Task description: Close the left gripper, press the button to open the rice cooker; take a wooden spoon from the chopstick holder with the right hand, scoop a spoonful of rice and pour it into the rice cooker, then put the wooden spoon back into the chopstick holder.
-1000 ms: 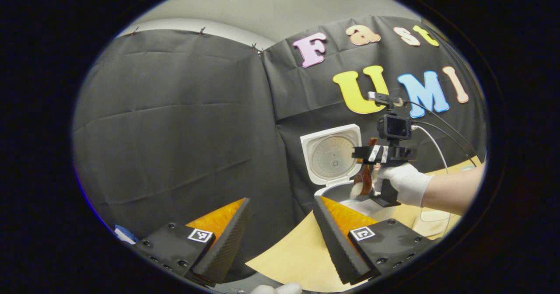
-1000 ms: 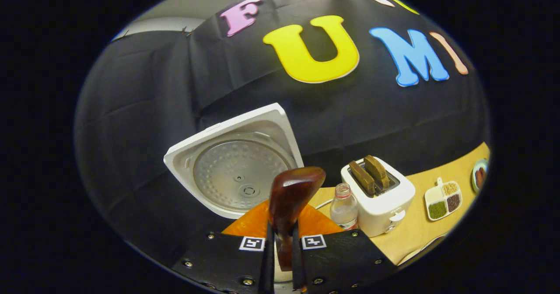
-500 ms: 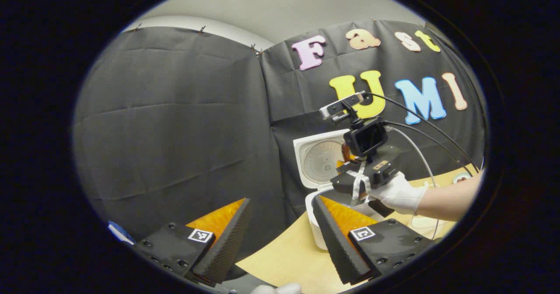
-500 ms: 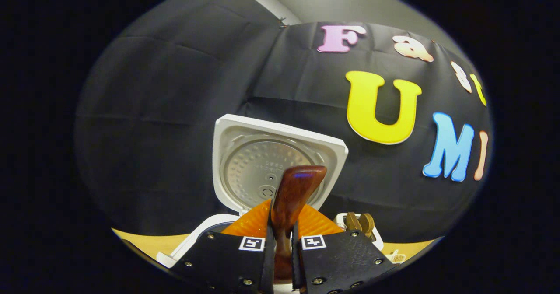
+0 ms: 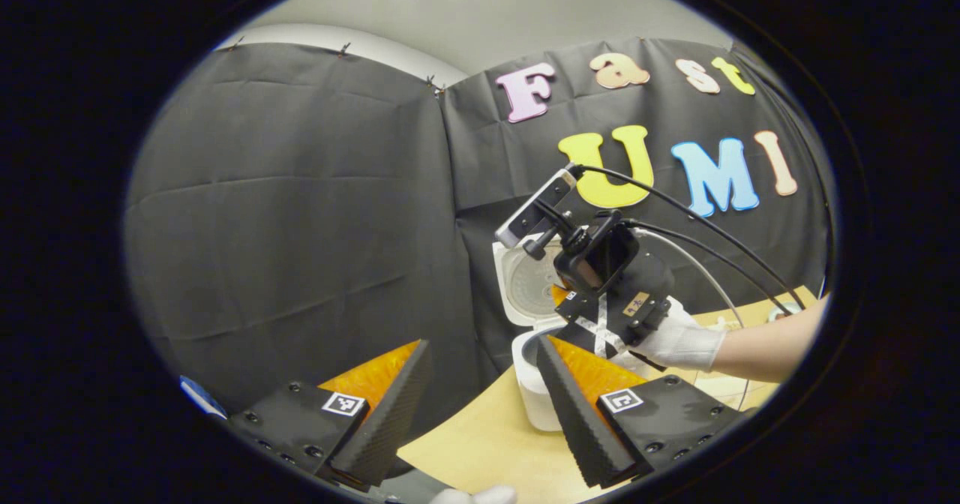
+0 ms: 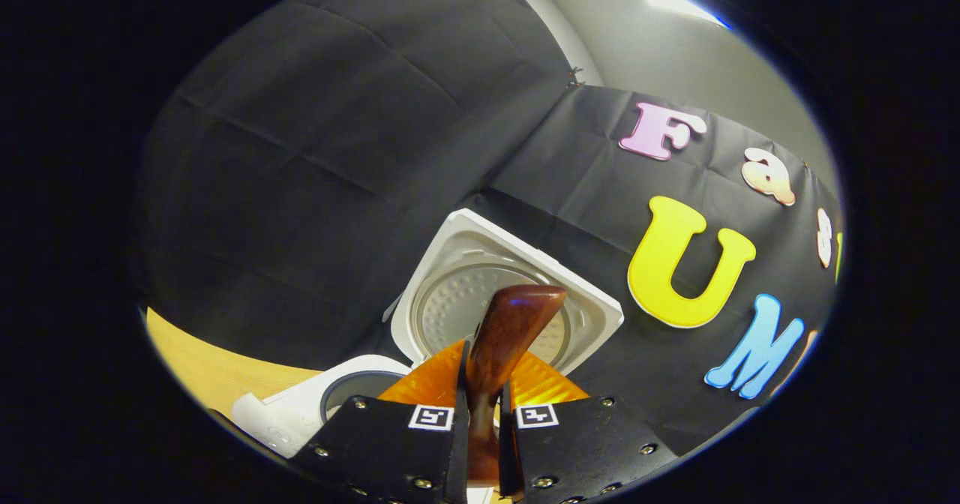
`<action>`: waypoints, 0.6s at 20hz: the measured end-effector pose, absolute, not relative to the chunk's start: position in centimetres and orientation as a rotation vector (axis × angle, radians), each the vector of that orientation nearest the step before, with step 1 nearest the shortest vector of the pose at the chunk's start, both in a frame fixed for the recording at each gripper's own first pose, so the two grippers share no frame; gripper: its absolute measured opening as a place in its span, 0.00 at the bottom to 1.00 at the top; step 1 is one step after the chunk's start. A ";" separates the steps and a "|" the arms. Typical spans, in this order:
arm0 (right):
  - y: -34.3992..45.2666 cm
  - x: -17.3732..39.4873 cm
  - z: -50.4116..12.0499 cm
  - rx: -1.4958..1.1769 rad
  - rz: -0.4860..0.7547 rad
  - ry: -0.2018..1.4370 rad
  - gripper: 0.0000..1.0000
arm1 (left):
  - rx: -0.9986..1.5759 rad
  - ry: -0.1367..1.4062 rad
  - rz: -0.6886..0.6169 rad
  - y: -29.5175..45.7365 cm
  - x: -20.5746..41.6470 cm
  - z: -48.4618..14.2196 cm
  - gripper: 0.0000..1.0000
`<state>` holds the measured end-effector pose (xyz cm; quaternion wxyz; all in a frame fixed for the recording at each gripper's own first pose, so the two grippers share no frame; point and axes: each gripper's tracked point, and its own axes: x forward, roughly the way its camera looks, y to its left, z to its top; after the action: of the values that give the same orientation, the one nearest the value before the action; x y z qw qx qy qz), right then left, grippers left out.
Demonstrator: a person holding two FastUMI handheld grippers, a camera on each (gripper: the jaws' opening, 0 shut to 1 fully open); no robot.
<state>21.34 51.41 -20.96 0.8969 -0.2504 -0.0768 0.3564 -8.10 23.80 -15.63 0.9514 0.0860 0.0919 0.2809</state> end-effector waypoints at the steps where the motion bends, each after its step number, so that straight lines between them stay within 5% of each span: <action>1: 51.1 21.9 -20.7 -0.453 0.739 -0.113 0.16 | 0.176 0.186 0.567 23.6 -8.1 -15.5 1.00; 7: 46.4 24.0 -17.1 0.123 0.662 0.180 0.16 | 0.161 0.163 0.535 22.4 -7.6 -14.6 1.00; 12: 38.1 26.7 -15.1 0.388 0.527 0.252 0.16 | 0.167 0.146 0.482 20.7 -6.6 -13.6 0.98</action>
<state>26.74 38.15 -15.12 0.9392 0.1900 0.1236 0.2580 -6.60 20.67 -13.64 0.9651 0.0823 0.0722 0.2380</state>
